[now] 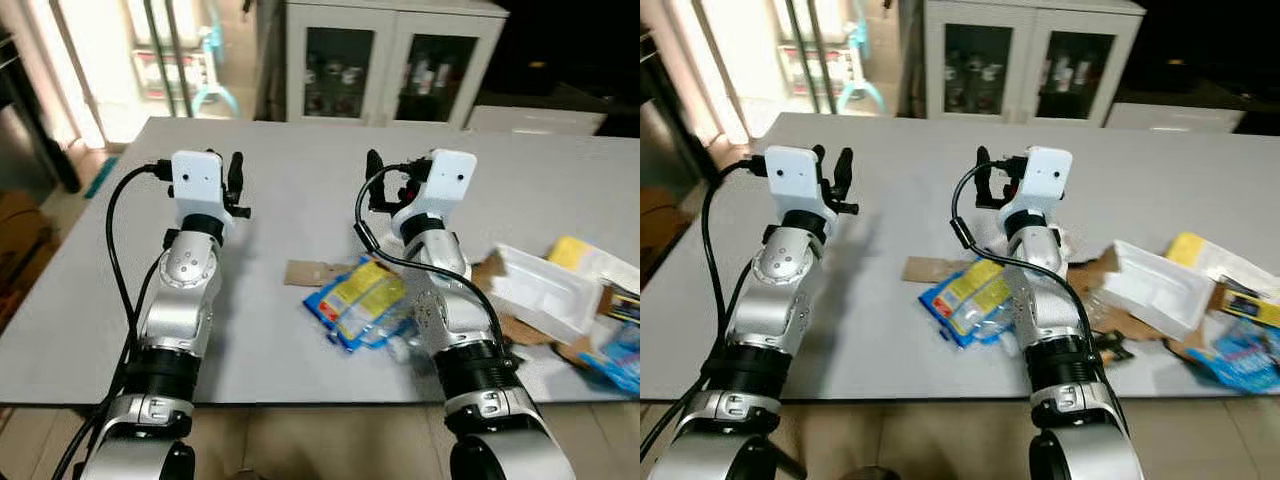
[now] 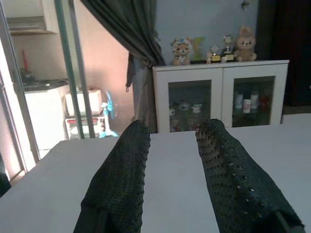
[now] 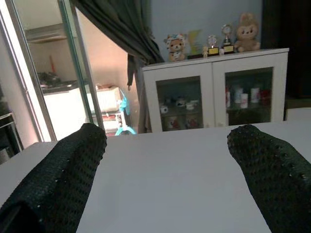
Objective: Picking trash to rubbish bin
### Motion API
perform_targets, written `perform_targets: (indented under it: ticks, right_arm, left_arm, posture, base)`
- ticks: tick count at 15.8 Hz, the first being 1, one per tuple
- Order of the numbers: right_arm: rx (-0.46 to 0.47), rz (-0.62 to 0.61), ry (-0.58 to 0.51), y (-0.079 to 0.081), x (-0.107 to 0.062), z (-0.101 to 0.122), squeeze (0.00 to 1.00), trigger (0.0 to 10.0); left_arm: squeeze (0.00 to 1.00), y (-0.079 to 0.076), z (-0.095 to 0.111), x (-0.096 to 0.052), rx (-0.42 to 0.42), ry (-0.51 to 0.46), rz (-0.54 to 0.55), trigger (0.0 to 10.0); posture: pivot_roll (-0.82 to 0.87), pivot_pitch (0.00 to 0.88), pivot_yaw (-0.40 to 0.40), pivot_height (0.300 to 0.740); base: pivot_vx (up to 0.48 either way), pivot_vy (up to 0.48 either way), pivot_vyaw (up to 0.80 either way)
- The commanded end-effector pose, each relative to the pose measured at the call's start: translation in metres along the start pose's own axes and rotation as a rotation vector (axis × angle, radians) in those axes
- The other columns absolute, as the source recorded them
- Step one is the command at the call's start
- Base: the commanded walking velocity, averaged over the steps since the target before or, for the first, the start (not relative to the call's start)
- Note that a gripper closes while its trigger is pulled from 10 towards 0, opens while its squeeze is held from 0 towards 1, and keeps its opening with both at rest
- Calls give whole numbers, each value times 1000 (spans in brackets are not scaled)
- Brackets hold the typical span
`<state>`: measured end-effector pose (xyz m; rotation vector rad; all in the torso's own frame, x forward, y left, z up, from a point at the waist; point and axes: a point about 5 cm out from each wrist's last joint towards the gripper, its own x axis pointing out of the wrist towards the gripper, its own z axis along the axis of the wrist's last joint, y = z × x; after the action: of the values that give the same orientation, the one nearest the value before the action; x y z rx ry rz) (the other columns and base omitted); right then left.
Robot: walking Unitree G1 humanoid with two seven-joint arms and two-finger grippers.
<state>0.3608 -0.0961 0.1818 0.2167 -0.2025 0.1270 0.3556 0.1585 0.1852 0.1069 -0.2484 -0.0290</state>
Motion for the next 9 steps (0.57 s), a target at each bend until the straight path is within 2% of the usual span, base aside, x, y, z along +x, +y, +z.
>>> perform_targets:
  ticks: [1,3,8,9]
  right_arm:
    - [-8,-3,-5,-3,0,2,0,10000]
    - [-11,0,-2,-2,0,2,0,10000]
    - [-12,5,4,-2,-1,0,0,10000]
    - [-11,6,7,-2,-1,0,0,10000]
  left_arm:
    - [0,-3,4,1,3,-11,-6,10000]
    - [0,-3,3,1,9,-13,-8,10000]
    - [0,-2,3,0,9,-11,-1,10000]
    - [0,-2,2,0,10,-8,1,10000]
  posture:
    - [22,33,-36,740]
    - [21,35,-37,740]
    - [22,40,-38,740]
    - [22,40,-40,740]
  base:
    - [0,-390,0]
    - [244,-396,0]
    - [0,-415,0]
    - [251,-405,0]
